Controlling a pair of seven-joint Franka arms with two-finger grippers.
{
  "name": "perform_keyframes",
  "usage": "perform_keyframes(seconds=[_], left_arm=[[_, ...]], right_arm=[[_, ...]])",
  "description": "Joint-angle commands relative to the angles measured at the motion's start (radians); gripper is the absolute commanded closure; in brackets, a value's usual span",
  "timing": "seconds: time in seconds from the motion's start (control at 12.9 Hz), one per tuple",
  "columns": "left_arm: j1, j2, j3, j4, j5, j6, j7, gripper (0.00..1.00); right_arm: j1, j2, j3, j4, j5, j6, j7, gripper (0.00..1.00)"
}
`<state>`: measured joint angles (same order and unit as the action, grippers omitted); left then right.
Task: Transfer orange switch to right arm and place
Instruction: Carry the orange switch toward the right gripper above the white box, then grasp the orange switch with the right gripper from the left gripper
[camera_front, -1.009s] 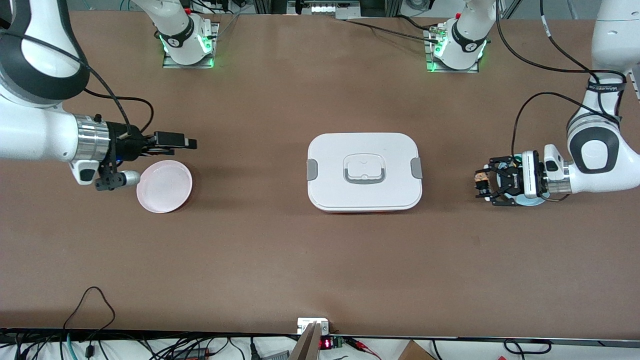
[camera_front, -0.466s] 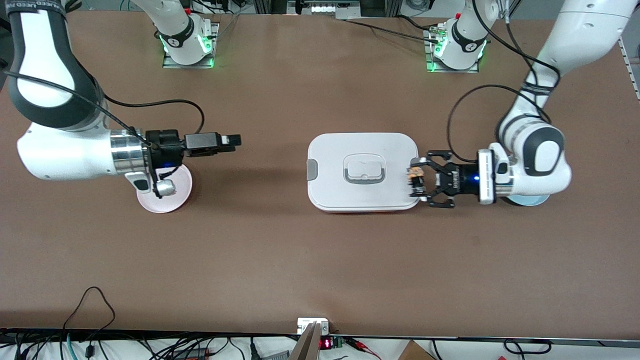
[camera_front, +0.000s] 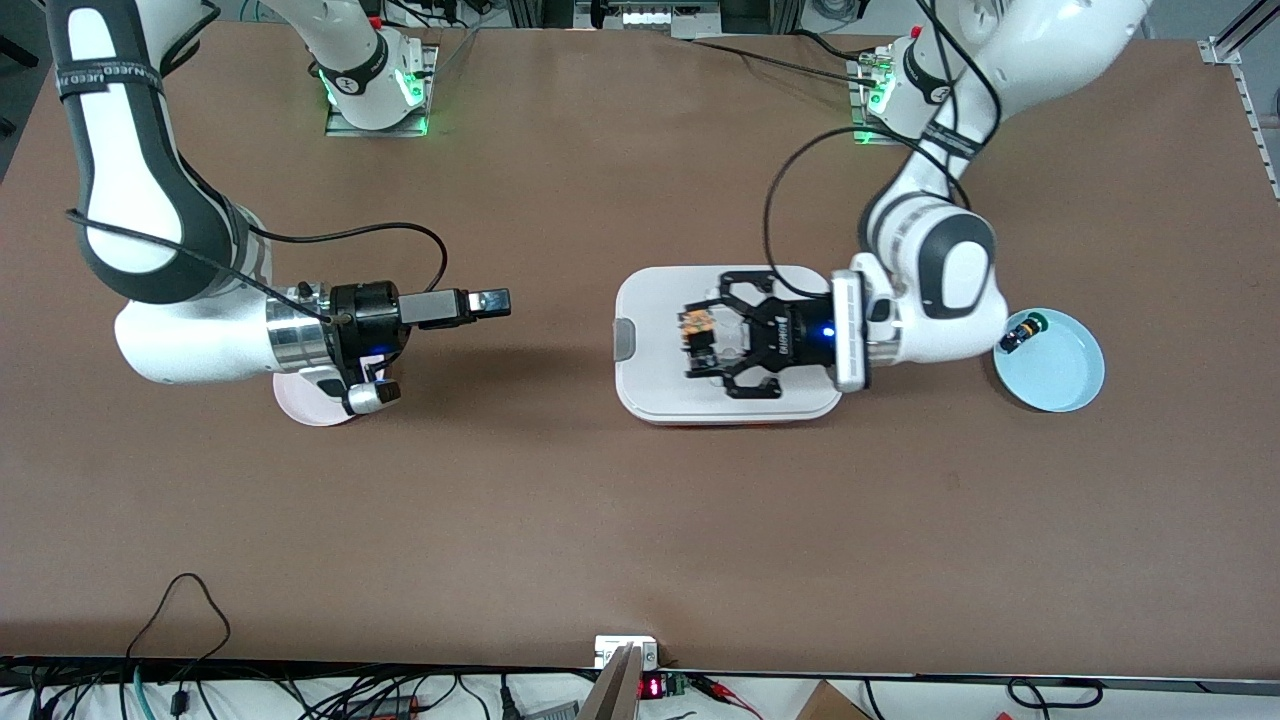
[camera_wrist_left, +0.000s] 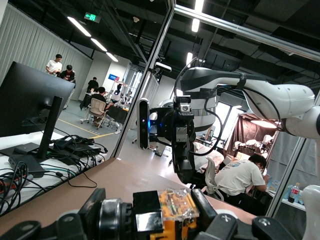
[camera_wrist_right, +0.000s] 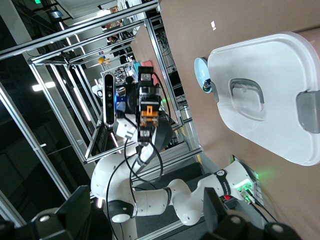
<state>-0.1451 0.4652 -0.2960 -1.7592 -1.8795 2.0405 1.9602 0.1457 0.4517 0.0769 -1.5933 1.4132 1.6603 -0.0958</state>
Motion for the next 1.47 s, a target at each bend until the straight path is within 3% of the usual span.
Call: perform_keyframes(seconds=[0.0,0.16,0.54,1.09,1.4], left_arm=[[-0.063,0.000,-0.021,0.055,-0.074,0.122,-0.043,1.00],[-0.083,0.009,-0.080,0.087,-0.118,0.229,-0.046,1.00],[-0.146,0.036,-0.088,0.156,-0.127,0.332,-0.078,1.00],[-0.149,0.035,-0.092,0.167,-0.128,0.336,-0.078,1.00],[-0.149,0.036,-0.091,0.167,-0.130,0.336,-0.081,1.00]], right_arm=[[0.018,-0.002,-0.003,-0.016,0.038,-0.004,-0.013,0.00],[0.023,0.024,-0.003,-0.016,0.062,-0.005,-0.012,0.00],[0.064,0.062,-0.003,-0.014,0.148,-0.001,-0.004,0.00],[0.107,0.068,-0.005,-0.010,0.201,0.007,0.002,0.00],[0.109,0.073,-0.005,-0.008,0.204,0.006,0.002,0.15]])
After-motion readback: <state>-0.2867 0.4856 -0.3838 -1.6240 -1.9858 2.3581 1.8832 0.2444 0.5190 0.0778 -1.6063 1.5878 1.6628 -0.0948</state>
